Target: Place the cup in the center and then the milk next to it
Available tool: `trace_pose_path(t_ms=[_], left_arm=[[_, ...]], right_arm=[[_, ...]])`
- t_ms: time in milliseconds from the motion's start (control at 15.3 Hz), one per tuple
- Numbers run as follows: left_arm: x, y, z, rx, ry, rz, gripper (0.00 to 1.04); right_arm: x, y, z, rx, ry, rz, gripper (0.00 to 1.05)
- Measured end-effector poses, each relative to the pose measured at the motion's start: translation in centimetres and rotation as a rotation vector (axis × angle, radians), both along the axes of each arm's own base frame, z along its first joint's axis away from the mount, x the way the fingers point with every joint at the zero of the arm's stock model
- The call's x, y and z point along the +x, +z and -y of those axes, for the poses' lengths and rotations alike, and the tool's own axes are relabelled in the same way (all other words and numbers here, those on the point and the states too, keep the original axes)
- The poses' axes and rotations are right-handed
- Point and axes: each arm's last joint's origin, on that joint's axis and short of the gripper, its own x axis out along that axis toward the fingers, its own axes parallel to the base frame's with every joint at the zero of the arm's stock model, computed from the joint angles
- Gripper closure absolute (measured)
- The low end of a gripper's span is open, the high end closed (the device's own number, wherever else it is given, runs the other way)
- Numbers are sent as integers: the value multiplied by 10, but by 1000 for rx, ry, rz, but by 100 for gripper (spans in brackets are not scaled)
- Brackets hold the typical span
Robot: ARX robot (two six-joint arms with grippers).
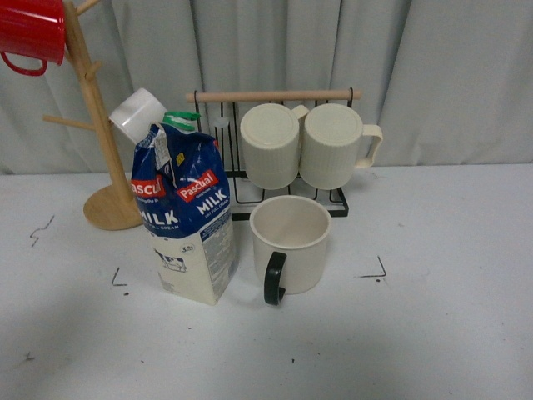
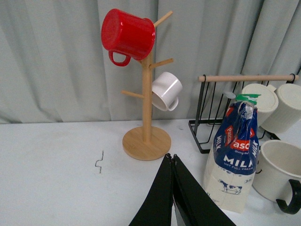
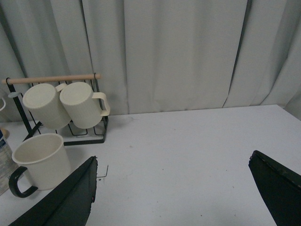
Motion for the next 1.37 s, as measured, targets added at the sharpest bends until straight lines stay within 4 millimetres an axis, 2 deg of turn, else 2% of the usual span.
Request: trace_pose_path(t_ms=[261,1241,1371], left_arm=[[-10,-10,0,0,0,2,103],[-33,-6,0,0,0,26,103],[-41,-13,0,0,-2,-30,103]], right_arm=[[0,0,0,0,0,0,6],[0,0,0,0,0,0,6],[0,0,0,0,0,0,6]])
